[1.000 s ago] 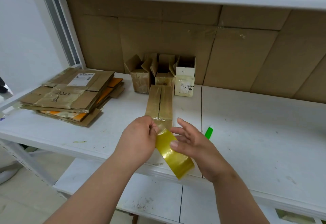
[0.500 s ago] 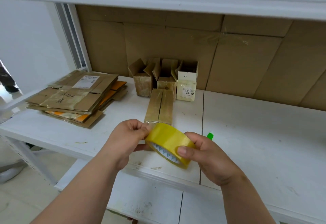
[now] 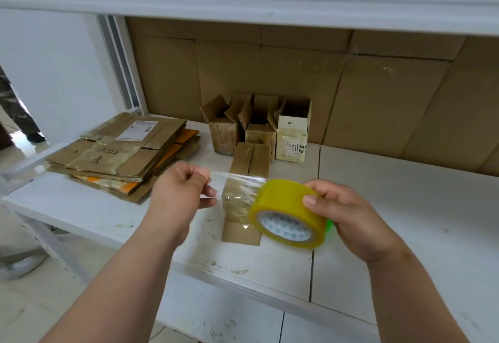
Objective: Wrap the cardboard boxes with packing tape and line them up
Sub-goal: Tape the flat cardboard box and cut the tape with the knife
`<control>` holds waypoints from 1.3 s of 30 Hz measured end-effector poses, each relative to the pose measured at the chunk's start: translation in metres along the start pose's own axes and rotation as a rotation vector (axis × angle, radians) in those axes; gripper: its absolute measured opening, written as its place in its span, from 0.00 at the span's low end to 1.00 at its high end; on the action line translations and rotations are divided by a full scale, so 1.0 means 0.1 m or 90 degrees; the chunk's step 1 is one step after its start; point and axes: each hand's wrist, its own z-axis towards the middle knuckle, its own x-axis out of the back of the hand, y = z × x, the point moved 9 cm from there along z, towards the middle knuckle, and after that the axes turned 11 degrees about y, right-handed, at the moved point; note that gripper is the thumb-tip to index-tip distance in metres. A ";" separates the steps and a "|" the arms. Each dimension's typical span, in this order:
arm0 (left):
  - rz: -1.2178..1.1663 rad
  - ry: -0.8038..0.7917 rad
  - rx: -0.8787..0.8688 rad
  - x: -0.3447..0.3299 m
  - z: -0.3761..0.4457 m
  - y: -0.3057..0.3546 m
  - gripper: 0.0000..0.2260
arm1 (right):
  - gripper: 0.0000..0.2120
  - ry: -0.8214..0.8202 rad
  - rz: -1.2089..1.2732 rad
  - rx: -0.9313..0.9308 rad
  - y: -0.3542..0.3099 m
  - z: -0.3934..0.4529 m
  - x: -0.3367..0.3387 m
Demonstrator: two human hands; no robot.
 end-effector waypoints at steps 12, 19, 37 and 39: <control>0.020 0.019 0.108 -0.04 0.31 -0.40 0.08 | 0.07 0.079 -0.230 -0.100 0.22 0.32 0.28; 0.024 0.010 0.165 -0.05 0.40 -0.60 0.06 | 0.08 0.120 -0.276 -0.167 0.33 0.41 0.25; 0.258 -0.036 0.113 -0.17 0.38 -0.98 0.11 | 0.09 0.027 -0.609 -0.172 0.26 0.53 -0.27; 0.250 -0.056 0.060 -0.20 0.36 -0.90 0.09 | 0.06 0.023 -0.611 -0.163 0.22 0.52 -0.30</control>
